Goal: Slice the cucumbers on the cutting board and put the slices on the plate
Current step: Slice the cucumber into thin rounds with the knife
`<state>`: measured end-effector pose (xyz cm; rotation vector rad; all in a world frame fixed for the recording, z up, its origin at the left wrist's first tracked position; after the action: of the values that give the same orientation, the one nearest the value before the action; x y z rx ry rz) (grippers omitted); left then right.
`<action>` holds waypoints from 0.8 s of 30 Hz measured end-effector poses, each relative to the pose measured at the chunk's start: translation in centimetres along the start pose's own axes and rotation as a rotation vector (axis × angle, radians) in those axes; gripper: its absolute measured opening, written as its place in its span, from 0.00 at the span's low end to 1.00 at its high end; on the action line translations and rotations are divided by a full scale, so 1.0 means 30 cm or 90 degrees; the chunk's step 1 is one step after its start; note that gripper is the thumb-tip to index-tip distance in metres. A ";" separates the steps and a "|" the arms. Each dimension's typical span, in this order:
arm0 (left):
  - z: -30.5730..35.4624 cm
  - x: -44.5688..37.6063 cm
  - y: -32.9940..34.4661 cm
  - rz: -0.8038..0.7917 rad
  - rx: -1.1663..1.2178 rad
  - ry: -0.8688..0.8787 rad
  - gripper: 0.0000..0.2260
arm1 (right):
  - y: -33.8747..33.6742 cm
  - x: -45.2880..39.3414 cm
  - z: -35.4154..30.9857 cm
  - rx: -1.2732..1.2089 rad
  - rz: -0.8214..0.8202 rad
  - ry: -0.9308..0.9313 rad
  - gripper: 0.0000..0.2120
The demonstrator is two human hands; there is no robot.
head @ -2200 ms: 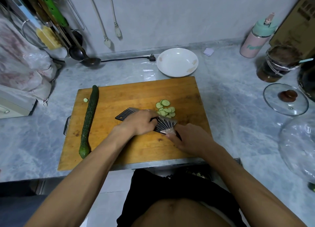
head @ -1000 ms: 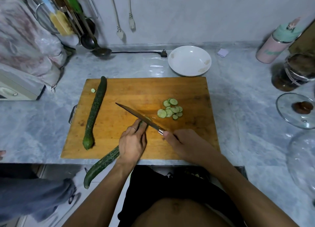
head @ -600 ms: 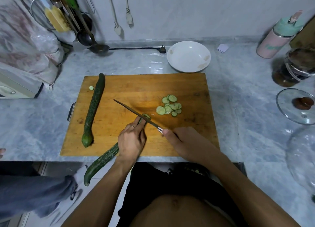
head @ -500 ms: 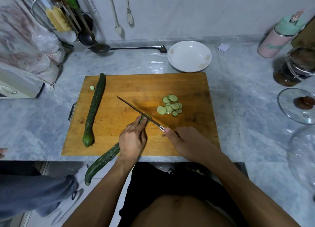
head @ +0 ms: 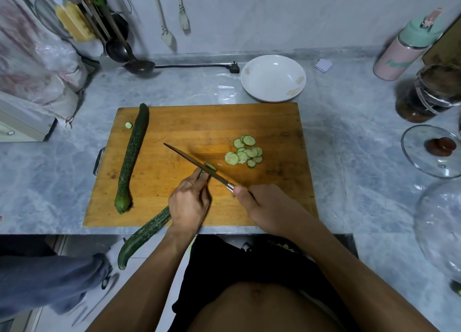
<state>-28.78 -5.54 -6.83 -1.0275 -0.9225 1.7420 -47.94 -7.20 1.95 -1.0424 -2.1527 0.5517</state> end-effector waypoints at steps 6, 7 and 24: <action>0.012 0.001 -0.009 0.015 0.009 -0.003 0.16 | 0.011 -0.011 -0.008 0.037 -0.001 -0.013 0.24; 0.011 0.002 -0.010 0.016 0.006 -0.001 0.16 | 0.012 -0.012 -0.012 0.047 -0.002 -0.022 0.24; 0.009 0.007 -0.005 0.024 -0.001 0.026 0.17 | 0.037 -0.093 -0.026 0.049 -0.050 -0.013 0.27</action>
<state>-29.03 -5.32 -6.64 -1.0840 -0.8851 1.7453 -45.53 -8.70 0.71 -0.9111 -2.1624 0.6045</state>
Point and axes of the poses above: each hand's wrist, its own x-axis away from the middle knuckle, its own y-axis out of the palm, z = x × y, the point moved 5 cm from there along -x, towards the middle knuckle, and after that the axes turned 3 degrees about z, right-handed, at the moved point
